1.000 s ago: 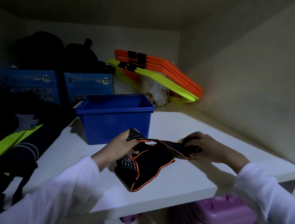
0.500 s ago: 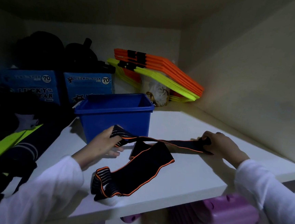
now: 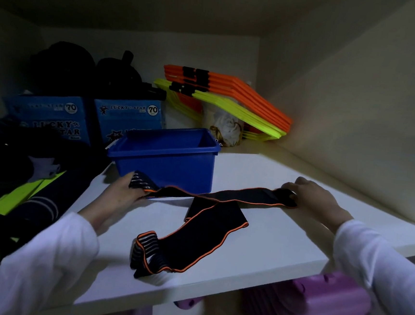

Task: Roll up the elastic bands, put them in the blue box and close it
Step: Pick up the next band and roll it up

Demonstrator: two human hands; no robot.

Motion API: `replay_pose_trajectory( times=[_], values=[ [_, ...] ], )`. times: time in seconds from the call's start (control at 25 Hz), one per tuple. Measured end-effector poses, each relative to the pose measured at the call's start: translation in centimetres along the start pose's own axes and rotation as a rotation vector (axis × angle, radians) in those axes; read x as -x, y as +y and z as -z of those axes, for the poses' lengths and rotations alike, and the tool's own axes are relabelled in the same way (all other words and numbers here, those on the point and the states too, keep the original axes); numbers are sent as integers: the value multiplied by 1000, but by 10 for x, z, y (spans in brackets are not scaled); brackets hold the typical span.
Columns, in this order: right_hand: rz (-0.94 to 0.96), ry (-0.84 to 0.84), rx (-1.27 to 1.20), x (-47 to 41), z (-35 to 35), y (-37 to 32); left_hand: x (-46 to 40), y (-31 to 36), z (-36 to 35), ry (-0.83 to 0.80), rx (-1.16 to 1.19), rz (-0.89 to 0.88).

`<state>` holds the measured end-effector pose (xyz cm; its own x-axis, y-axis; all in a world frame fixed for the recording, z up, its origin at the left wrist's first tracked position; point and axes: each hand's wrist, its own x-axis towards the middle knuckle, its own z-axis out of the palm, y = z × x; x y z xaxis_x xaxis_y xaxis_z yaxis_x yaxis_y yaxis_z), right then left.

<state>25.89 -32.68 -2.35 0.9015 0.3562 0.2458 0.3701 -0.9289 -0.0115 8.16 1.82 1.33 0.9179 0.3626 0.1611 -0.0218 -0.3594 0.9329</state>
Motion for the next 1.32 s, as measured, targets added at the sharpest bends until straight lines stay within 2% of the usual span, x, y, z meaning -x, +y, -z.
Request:
replay_pose_trajectory(
  times=[0.12, 0.32, 0.4, 0.56, 0.64, 0.72, 0.84, 0.92, 1.0, 1.16, 1.32],
  values=[
    [128, -41, 20, -3, -1, -2, 4, -4, 10, -117, -210, -76],
    [70, -96, 13, -14, -1, 4, 1, -25, 20, -161, -568, -109],
    [46, -76, 54, -18, -3, 4, 0, -28, 23, -143, -645, -78],
    [8, -30, 115, -15, -4, -5, 4, -20, 20, -261, -741, -14],
    [105, 31, 74, -4, 5, -18, 7, -14, 13, -224, -777, -89],
    [296, 59, -67, 13, 20, -41, 9, -7, 4, -147, -886, -192],
    [597, -88, -334, 39, 38, -80, 14, 9, -18, -212, -872, -327],
    [664, -210, -434, 49, 42, -95, 22, 18, -37, -350, -834, -382],
    [669, -279, -397, 51, 38, -101, 30, 21, -50, -461, -807, -388],
    [672, -210, -295, 47, 25, -101, 40, 11, -65, -595, -791, -372],
    [686, -157, -256, 49, 20, -100, 40, 5, -74, -614, -836, -339]
  ],
)
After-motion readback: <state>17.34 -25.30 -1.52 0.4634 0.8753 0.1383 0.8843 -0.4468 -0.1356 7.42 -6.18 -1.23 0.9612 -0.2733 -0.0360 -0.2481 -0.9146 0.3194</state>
